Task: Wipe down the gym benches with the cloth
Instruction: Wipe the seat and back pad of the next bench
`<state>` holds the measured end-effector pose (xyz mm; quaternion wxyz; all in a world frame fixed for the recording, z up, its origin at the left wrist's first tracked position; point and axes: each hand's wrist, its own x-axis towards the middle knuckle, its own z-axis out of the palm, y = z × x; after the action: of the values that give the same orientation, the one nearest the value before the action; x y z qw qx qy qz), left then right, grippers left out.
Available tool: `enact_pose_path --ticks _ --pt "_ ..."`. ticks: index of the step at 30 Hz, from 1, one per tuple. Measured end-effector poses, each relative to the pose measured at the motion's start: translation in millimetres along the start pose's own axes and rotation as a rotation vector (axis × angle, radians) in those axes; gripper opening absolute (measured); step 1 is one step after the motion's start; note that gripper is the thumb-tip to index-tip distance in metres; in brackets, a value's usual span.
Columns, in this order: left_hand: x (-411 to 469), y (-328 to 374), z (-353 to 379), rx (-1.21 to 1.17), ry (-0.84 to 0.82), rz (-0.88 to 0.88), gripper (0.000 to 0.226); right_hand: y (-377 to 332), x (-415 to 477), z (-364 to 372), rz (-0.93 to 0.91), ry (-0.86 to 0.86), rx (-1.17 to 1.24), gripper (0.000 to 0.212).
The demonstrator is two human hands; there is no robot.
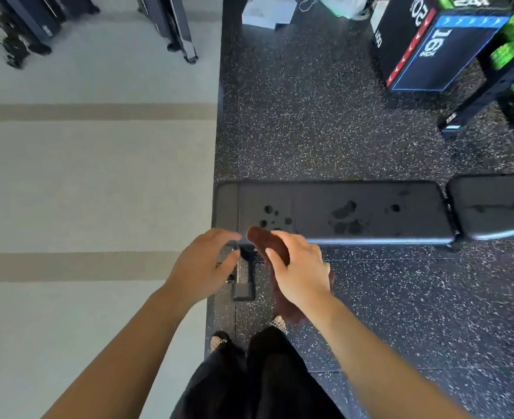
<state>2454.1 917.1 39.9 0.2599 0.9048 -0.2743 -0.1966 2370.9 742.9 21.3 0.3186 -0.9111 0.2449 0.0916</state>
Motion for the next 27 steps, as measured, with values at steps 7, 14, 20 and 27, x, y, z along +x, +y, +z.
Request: enact_pose_path --ticks 7,14,20,27 --pt "90.9 -70.8 52.3 -0.013 -0.036 -0.006 0.033 34.6 103.4 61.1 -0.003 0.050 -0.024 0.037" --pt "195.0 -190.1 181.9 0.048 0.012 0.073 0.032 121.1 216.3 216.8 0.008 0.181 -0.212 0.040" --pt "269.7 -263.8 250.3 0.156 0.238 0.183 0.031 156.1 288.7 290.6 -0.121 0.416 -0.366 0.036" --pt "284.0 -286.8 277.0 0.166 0.368 0.202 0.033 141.4 349.8 275.7 -0.143 0.396 -0.335 0.036"
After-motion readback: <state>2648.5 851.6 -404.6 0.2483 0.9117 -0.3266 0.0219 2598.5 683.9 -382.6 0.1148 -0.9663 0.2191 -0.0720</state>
